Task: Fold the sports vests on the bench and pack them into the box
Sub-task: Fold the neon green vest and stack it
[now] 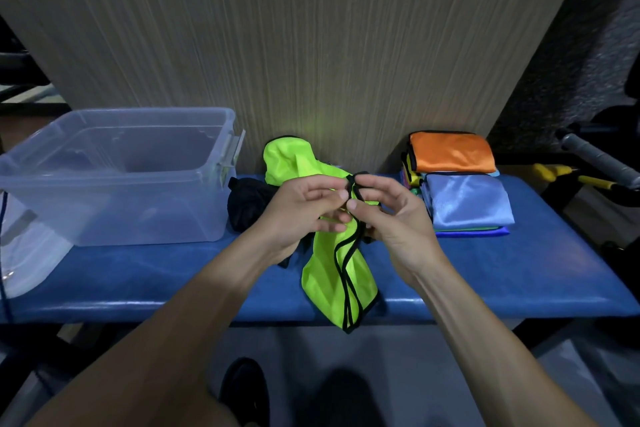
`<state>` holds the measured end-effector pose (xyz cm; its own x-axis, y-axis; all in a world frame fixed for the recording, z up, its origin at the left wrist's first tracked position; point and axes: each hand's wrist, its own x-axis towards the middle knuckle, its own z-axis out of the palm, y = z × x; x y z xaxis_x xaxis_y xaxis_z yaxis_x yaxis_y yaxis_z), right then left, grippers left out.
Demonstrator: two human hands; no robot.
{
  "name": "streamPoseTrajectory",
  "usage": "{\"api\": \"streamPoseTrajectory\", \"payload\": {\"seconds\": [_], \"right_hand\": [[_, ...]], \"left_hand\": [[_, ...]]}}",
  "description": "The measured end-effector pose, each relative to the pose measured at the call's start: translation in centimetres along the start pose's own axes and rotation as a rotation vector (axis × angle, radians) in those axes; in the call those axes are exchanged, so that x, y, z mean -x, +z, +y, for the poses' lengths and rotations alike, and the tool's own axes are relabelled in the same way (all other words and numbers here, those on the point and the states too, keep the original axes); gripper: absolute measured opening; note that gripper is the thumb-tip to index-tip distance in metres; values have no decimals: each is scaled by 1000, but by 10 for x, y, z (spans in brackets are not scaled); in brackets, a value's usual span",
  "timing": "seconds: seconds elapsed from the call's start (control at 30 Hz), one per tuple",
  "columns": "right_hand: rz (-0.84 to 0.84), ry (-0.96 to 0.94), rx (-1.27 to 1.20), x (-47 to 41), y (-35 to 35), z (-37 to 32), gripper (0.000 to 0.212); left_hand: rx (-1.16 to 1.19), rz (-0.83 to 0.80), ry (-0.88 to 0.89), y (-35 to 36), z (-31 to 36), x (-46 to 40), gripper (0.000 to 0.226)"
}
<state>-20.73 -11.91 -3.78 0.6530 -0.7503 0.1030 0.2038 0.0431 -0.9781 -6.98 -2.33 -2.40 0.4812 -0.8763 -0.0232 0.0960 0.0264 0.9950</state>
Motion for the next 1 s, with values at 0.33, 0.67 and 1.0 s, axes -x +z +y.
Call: {"api": "streamPoseTrajectory", "payload": {"seconds": [0.33,0.67,1.0], "right_hand": [[-24,36,-94,0,-7,3,20],[-10,22,-76,3,-9,1,14],[-13,-88,56,5,-2,2,17]], "left_hand": [[-41,-28,3,4,1,3,38],[-48,3,-14,7,2,1,22],[-121,49,6,9,-2,0,16]]}}
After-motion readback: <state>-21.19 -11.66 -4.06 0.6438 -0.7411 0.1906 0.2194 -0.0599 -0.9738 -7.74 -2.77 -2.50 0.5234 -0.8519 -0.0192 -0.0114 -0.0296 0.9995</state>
